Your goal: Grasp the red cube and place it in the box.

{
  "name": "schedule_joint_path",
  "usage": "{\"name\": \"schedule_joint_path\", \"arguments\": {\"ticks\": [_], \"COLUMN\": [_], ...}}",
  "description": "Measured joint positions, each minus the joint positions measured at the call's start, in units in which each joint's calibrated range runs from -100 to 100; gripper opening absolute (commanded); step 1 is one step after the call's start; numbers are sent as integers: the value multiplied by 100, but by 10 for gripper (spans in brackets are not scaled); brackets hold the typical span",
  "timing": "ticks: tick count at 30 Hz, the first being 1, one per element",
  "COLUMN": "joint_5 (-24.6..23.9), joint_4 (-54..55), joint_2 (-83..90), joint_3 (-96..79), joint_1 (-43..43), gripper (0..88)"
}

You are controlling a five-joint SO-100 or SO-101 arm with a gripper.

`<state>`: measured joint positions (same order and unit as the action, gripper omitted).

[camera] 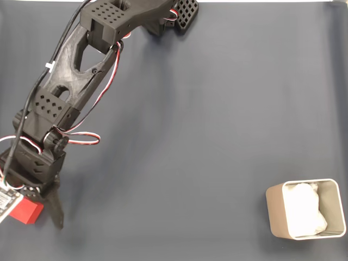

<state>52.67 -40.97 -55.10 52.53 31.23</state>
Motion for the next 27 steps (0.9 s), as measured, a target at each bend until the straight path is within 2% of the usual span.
{"name": "schedule_joint_path", "arguments": {"ticks": [27], "joint_5": [34], "joint_4": [32], "joint_2": [-9], "joint_3": [208], "joint_1": [0], "gripper": [379]}}
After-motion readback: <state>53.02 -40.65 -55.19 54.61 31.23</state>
